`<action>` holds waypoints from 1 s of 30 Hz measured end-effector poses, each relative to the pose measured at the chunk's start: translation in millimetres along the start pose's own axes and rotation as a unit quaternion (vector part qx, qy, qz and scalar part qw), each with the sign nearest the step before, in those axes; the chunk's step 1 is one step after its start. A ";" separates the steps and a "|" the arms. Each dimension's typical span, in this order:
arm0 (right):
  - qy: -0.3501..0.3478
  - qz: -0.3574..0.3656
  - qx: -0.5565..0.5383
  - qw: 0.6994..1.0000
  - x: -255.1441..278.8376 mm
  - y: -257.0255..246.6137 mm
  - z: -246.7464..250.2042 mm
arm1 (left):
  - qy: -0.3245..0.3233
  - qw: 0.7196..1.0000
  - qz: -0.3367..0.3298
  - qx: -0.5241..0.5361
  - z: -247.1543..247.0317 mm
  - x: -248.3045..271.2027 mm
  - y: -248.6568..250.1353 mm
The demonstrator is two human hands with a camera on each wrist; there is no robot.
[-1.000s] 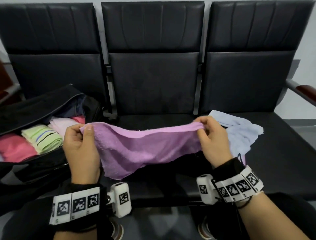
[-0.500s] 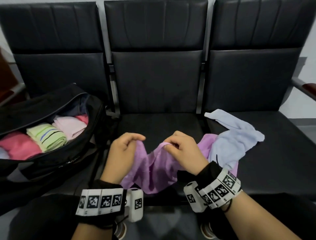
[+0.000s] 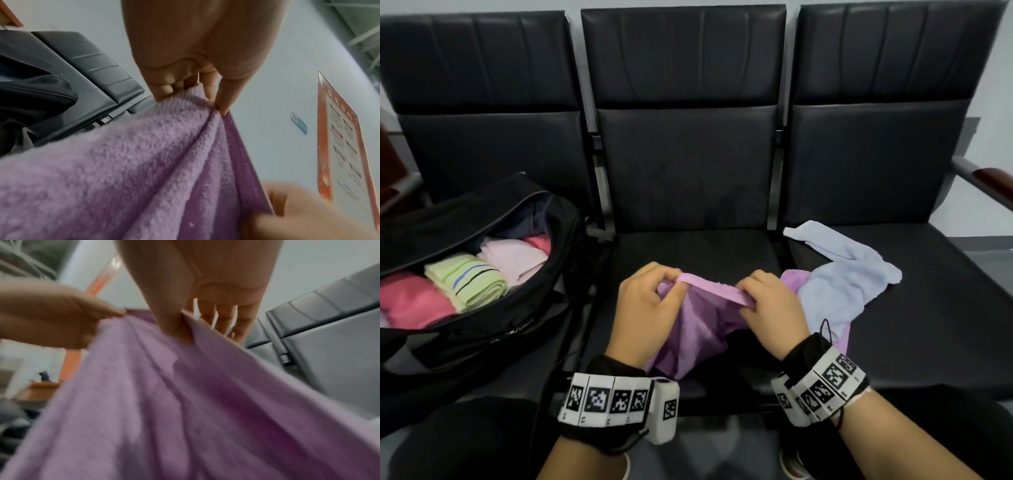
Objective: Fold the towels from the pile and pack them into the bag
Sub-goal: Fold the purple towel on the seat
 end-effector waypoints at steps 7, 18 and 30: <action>0.158 -0.072 -0.059 0.983 -9.9 42.8 40.5 | 0.135 0.988 0.058 0.044 30.7 -9.7 -20.4; 0.057 -0.140 -0.028 0.988 -4.0 63.0 18.5 | 0.339 0.929 0.145 0.024 91.6 -15.8 -70.3; 0.076 -0.073 -0.340 0.934 -19.1 6.6 51.1 | 0.378 0.918 0.116 0.023 97.3 -31.5 -51.9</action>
Point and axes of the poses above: each hand's wrist, its own x-axis away from the middle knuckle, its own z-axis out of the back of the hand, y = z × x, the point moved 3 cm from there along -x, towards the middle knuckle, and after that the axes turned 5 degrees about -x, right-handed, at the moved point
